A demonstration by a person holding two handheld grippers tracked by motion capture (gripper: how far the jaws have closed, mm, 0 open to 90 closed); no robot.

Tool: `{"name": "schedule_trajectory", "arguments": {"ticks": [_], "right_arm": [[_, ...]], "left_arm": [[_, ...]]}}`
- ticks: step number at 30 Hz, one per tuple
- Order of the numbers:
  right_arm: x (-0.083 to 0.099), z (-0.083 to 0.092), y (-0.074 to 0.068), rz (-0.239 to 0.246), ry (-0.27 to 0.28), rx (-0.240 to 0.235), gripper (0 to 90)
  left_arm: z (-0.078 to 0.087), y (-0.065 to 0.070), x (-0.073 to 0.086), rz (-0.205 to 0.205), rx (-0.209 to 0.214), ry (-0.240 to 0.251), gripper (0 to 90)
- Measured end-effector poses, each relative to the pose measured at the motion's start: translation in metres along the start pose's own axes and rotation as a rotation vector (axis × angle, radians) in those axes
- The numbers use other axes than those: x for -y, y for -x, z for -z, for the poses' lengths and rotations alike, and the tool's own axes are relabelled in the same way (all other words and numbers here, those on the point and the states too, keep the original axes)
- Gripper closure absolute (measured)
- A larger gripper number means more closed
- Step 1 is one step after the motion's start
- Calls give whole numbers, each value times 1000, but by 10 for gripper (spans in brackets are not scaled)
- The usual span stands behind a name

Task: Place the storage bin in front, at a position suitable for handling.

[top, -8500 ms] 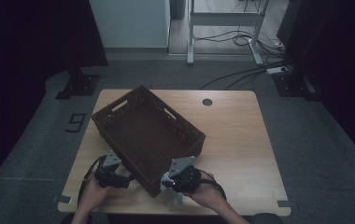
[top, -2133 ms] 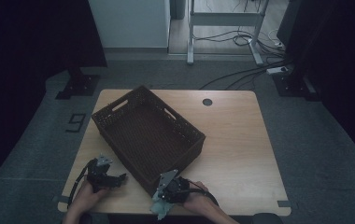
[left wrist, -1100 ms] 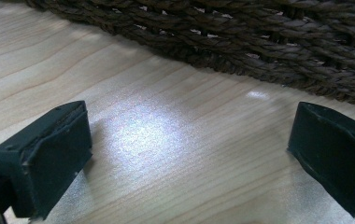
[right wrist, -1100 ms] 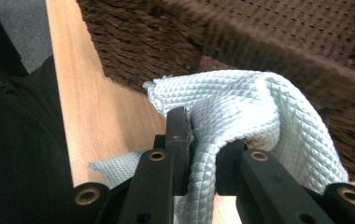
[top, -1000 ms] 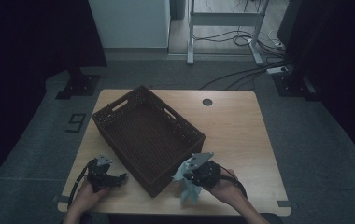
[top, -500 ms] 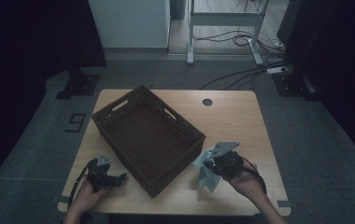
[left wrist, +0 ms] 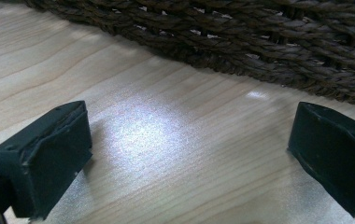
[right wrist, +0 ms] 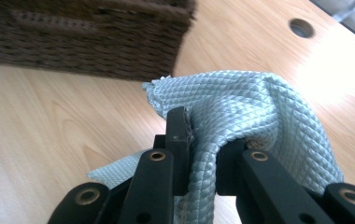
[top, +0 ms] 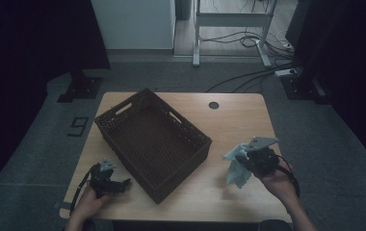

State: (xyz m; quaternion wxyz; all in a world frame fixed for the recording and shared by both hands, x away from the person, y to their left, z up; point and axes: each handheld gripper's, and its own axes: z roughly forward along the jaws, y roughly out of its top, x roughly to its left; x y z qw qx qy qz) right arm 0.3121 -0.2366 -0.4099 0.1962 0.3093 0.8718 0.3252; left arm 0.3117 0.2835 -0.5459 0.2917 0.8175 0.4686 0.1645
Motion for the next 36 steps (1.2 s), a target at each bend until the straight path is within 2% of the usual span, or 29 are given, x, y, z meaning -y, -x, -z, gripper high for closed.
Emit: {"name": "schedule_trajectory", "arguments": {"ticks": [9, 14, 19, 29, 33, 36], "right_arm": [[18, 17, 23, -50, -19, 69, 798], [33, 17, 35, -95, -27, 99, 798], [54, 2, 40, -128, -56, 99, 798], [95, -38, 38, -187, -100, 62, 769], [105, -49, 35, -193, -131, 44, 750], [110, -53, 33, -192, -135, 50, 725]], "left_arm": [[0, 0, 0, -2, 3, 2, 0], [0, 0, 0, -3, 3, 2, 0], [0, 0, 0, -3, 3, 3, 0], [0, 0, 0, 0, 1, -2, 0], [0, 0, 0, 0, 2, -1, 0], [0, 0, 0, 0, 2, -1, 0]]}}
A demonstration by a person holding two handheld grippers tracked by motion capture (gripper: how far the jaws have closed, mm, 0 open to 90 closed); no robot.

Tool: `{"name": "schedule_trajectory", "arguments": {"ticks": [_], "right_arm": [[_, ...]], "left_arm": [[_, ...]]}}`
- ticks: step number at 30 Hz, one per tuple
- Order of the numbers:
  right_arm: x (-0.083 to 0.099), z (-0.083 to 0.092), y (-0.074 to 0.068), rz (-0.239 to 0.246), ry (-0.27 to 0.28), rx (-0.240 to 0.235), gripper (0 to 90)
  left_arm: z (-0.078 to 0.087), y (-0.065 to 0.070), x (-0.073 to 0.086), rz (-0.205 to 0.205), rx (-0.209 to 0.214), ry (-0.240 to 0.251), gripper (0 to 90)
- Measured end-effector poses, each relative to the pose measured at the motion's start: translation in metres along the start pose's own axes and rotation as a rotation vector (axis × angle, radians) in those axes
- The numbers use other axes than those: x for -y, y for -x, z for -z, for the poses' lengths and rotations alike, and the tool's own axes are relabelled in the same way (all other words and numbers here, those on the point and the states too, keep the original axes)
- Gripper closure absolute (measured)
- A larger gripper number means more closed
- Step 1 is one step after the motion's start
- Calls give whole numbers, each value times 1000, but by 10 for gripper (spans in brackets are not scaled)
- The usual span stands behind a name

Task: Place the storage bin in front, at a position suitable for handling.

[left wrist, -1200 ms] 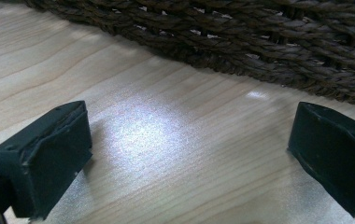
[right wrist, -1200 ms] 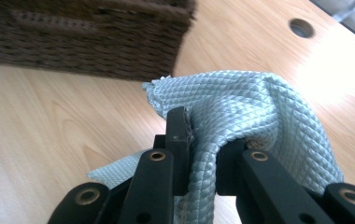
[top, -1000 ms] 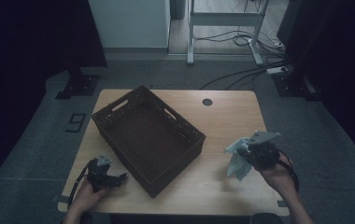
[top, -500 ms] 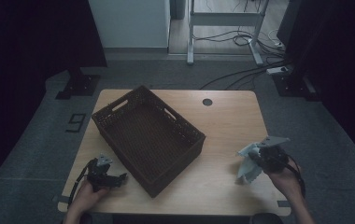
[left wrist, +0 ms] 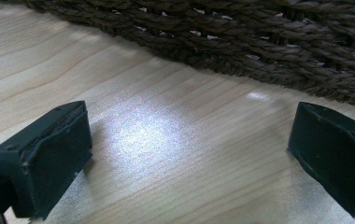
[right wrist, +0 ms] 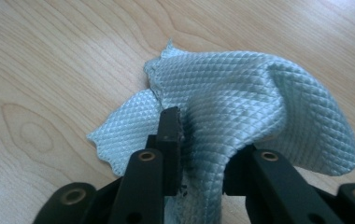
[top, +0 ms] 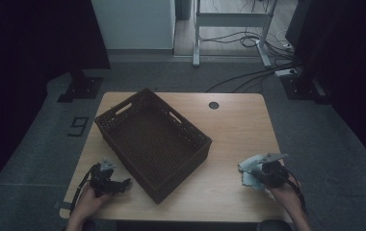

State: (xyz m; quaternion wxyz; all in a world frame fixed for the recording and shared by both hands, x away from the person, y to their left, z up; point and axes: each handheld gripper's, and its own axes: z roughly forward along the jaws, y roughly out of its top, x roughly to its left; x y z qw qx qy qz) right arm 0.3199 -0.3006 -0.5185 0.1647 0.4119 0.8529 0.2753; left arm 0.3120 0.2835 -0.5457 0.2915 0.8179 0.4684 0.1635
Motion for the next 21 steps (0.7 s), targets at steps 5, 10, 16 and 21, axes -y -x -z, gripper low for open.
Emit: {"name": "schedule_trajectory", "arguments": {"ticks": [5, 10, 16, 21], "right_arm": [[-2, 8, -2, -8, 21, 7, 563], [-12, 26, -4, -1, 38, 11, 380], [-25, 45, -8, 18, 101, 15, 274], [-37, 48, -16, 54, 141, -20, 230]], "left_arm": [[0, 0, 0, -3, 4, -1, 0], [0, -1, 0, -7, 7, -1, 0], [-1, -2, 2, -24, 17, 21, 0], [-1, -3, 2, -26, 22, 30, 0]]}}
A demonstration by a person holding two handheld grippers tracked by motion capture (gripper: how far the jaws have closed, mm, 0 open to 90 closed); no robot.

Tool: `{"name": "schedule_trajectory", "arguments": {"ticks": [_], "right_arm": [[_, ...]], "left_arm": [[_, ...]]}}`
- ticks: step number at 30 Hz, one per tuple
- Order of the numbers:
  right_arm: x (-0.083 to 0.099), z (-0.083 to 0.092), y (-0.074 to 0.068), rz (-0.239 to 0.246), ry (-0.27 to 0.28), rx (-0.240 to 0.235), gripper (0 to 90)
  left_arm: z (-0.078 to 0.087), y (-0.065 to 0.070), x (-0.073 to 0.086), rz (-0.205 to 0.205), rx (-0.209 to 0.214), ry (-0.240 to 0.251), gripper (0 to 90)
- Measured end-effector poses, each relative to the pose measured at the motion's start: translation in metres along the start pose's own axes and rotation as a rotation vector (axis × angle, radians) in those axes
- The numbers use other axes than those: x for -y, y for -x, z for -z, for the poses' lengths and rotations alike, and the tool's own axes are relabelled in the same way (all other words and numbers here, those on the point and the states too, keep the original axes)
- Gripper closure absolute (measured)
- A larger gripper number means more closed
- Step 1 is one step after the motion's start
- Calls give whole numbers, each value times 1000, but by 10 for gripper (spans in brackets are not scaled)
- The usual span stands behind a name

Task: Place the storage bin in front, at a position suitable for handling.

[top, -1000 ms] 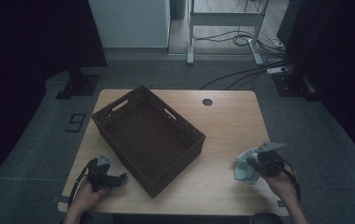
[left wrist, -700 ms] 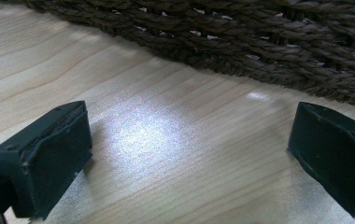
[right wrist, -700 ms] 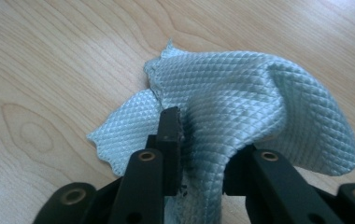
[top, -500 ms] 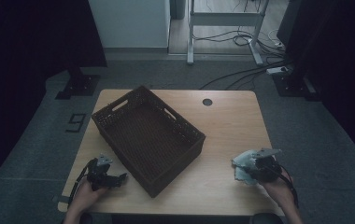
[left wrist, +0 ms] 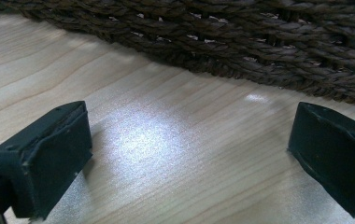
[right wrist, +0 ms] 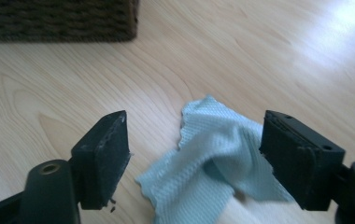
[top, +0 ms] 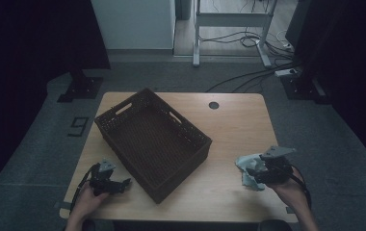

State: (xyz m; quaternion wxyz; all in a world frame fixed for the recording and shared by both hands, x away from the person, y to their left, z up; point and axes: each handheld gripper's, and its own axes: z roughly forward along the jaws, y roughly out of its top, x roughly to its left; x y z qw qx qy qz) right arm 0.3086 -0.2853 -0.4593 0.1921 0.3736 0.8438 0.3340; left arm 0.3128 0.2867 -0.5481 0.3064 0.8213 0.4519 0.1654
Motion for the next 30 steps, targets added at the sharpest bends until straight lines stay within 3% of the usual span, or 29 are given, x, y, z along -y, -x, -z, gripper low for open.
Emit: {"name": "schedule_trajectory", "arguments": {"ticks": [7, 10, 15, 18, 26, 30], "right_arm": [[-18, -21, -12, 24, 45, -68, 167], [-27, -32, -18, 37, 57, -93, 143], [-42, -51, -27, 63, 75, -126, 131], [-49, -63, -32, 72, 77, -153, 109], [-65, -93, -44, 90, 88, -223, 81], [-72, -104, -50, 119, 96, -264, 93]], "left_arm": [[2, -2, -2, 46, 8, -13, 0], [4, -4, -4, 67, -22, -48, 0], [10, -2, -9, 54, -84, -76, 0], [15, 1, -13, 32, -91, -60, 0], [24, 5, -28, 71, -76, 58, 0], [22, 8, -36, 50, -90, 65, 0]]}}
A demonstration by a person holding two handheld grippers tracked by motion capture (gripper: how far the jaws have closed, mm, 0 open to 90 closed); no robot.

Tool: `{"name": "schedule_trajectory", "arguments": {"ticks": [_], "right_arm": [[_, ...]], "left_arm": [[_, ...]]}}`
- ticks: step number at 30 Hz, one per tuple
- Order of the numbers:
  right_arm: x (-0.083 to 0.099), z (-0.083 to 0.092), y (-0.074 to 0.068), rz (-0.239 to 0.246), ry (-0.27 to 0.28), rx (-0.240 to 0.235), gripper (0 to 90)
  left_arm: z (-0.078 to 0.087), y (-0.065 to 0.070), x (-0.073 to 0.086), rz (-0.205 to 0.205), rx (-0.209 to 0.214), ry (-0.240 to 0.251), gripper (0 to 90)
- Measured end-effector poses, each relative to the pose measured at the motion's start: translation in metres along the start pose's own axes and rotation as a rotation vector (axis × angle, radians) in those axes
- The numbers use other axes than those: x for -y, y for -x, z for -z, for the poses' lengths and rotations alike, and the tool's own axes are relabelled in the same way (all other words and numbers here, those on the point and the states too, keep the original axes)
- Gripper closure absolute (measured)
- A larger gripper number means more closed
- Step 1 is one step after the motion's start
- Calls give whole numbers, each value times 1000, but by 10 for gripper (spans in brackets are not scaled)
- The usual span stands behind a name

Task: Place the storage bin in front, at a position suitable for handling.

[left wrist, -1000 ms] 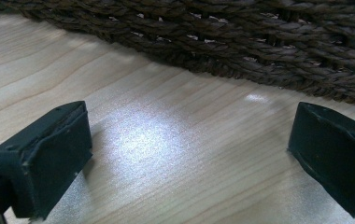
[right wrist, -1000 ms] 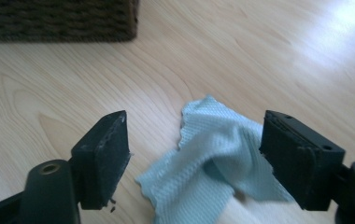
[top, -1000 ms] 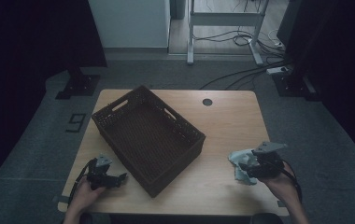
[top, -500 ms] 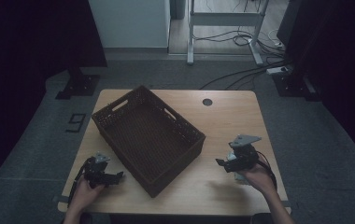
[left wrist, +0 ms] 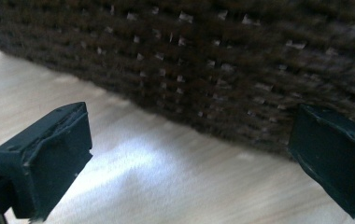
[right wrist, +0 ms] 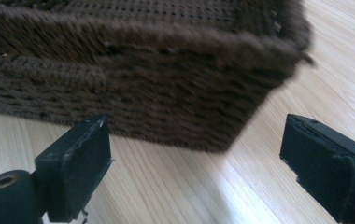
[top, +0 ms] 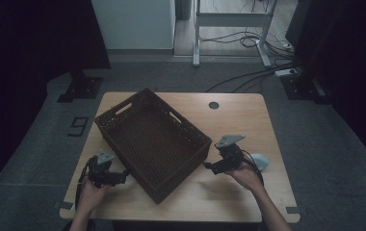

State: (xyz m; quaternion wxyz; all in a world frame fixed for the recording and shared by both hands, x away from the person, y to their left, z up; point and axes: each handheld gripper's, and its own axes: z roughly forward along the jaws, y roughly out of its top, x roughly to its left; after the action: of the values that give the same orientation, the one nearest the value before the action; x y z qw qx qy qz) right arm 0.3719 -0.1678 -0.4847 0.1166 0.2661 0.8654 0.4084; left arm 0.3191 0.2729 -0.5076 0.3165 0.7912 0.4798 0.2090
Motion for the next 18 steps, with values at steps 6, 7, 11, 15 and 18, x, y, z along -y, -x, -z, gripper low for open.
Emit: {"name": "schedule_trajectory", "arguments": {"ticks": [6, 7, 11, 15, 18], "right_arm": [[-5, -11, -1, 26, -3, -16, 92], [-5, -11, -1, 15, 2, -22, 99], [-2, -7, 1, -8, 20, -51, 134], [0, -2, -5, 5, 6, -77, 140], [2, 1, -10, 10, 0, -93, 139]], "left_arm": [[-4, -1, -3, -7, 19, -6, 0], [-5, -2, -4, -6, 20, -5, 0], [-7, -4, -6, -2, 1, -4, 0], [-11, -9, -9, 29, -17, 0, 0], [-15, -11, -12, 35, -40, 2, 0]]}}
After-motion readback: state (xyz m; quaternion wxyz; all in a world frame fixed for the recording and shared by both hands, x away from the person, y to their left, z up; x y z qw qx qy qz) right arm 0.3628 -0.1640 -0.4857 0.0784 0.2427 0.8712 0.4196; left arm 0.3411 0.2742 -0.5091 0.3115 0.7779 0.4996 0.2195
